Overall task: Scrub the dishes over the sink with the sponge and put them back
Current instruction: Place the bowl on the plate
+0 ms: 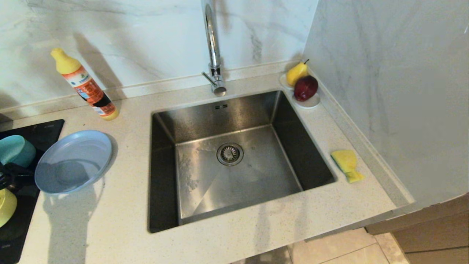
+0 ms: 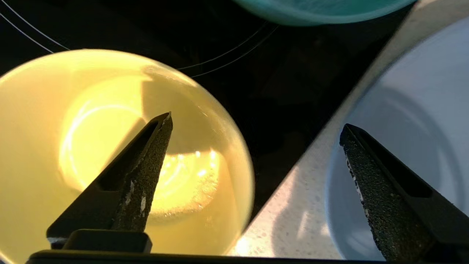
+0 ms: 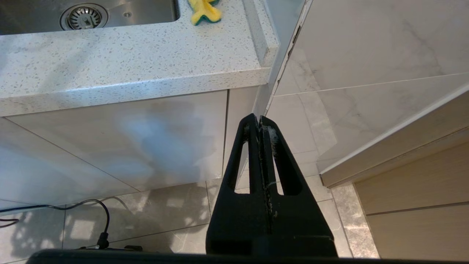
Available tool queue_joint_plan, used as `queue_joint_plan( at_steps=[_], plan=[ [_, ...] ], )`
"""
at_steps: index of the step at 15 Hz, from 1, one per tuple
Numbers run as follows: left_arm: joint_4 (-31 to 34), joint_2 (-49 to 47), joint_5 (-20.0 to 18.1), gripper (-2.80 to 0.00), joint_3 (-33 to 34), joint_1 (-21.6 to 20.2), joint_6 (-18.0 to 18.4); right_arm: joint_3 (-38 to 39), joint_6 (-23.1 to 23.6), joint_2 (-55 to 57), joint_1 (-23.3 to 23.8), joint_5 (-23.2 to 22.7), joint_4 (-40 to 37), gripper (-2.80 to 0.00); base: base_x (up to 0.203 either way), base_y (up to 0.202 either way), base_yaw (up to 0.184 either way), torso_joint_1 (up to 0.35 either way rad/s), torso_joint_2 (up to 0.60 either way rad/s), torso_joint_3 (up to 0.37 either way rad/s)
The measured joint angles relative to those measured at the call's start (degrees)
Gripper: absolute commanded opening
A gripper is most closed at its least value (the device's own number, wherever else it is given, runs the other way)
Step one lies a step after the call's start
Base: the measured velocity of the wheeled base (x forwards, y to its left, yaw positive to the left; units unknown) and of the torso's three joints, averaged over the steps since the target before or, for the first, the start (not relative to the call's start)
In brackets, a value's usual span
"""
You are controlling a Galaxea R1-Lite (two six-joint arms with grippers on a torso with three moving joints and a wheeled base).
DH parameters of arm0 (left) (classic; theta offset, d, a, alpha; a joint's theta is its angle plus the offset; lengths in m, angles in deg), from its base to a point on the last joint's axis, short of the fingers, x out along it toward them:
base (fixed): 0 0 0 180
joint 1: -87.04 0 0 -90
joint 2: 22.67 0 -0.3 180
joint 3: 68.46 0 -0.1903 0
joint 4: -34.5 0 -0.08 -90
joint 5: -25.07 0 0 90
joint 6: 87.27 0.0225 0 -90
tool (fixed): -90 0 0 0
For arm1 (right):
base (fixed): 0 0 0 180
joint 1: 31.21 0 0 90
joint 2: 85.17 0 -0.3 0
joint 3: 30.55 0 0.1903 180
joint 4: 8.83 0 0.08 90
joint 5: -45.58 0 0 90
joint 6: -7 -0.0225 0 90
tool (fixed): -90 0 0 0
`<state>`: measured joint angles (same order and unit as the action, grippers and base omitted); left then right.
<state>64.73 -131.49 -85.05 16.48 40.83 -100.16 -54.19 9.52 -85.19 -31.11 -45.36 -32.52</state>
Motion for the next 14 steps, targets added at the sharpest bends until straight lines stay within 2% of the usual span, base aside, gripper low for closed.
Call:
queue_joint_plan(
  at_steps=[2, 3, 4, 14],
  plan=[
    [-0.35, -1.00, 0.03, 0.00, -0.05, 0.00, 0.06, 0.00, 0.00, 0.00, 0.00, 0.00, -0.01, -2.80, 0.000, 0.000, 0.000, 0.000, 0.00, 0.000],
    [-1.10, -1.42, 0.09, -0.82, -0.11, 0.00, -0.07, 0.00, 0.00, 0.00, 0.00, 0.00, 0.00, -2.80, 0.000, 0.000, 0.000, 0.000, 0.00, 0.000],
    [-1.28, -1.73, 0.14, -2.80, -0.11, 0.00, -0.16, 0.00, -0.02, 0.00, 0.00, 0.00, 0.00, -2.80, 0.000, 0.000, 0.000, 0.000, 0.00, 0.000],
    [-0.06, -0.75, 0.20, -2.80, -0.94, -0.20, -0.46, 0.00, -0.02, 0.00, -0.02, 0.00, -0.02, -2.80, 0.000, 0.000, 0.000, 0.000, 0.00, 0.000]
  ],
)
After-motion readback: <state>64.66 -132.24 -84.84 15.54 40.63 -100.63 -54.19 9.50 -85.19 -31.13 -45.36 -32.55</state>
